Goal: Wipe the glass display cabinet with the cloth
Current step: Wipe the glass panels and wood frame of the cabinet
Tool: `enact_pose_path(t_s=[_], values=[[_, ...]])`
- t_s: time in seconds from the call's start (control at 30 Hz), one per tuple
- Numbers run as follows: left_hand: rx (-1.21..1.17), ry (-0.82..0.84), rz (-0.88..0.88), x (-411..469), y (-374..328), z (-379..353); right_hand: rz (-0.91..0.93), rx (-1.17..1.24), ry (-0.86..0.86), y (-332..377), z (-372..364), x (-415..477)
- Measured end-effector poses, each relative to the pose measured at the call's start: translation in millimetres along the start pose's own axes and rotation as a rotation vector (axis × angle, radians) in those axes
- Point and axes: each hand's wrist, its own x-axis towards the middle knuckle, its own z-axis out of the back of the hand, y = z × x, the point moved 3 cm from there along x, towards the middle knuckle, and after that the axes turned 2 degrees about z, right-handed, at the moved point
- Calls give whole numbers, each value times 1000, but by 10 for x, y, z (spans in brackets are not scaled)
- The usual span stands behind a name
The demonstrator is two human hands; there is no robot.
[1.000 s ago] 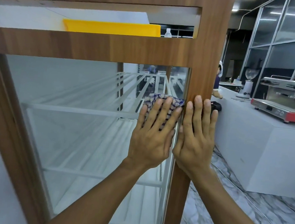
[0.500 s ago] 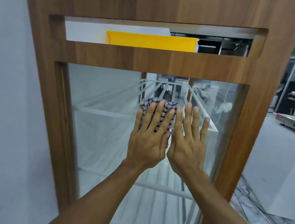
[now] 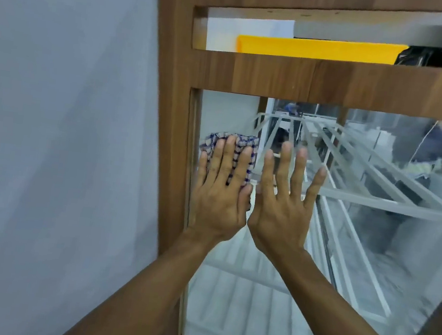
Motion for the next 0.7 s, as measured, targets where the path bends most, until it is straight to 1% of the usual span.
enact_pose_path(t_s=[0.1,0.17,0.2,0.23,0.3,0.33,0.37,0.47,0.5,0.53,0.57,0.63,0.67,0.7], values=[[-11,-14,90,-146,130,-4,3,-10,13,24,-59,-57],[-24,-10,185,-329,73,-31,5,-13,21,2,-72,-80],[-39,3,205,-419,3,-51,11,-6,17,-8,-67,-81],[-60,21,168,-484,-87,-72,19,7,10,-15,-55,-81],[-81,54,-33,-460,-184,-100,30,44,-12,-32,-36,-99],[-72,50,-100,-385,-153,-106,38,53,-18,-50,-33,-118],[-59,29,-94,-303,-82,-103,47,53,-13,-74,-32,-144],[-43,-28,169,-296,73,-39,65,35,11,-133,-15,-225],[-43,-19,220,-398,40,-41,67,41,13,-141,-8,-252],[-49,3,227,-503,-43,-65,72,49,14,-148,-2,-282],[-66,26,187,-579,-167,-101,75,57,11,-159,5,-318],[-93,65,0,-581,-434,-189,48,54,-9,-261,49,-413],[-82,59,-70,-518,-519,-225,26,37,-13,-350,85,-470],[-71,32,-76,-449,-565,-255,11,19,-13,-464,130,-528]])
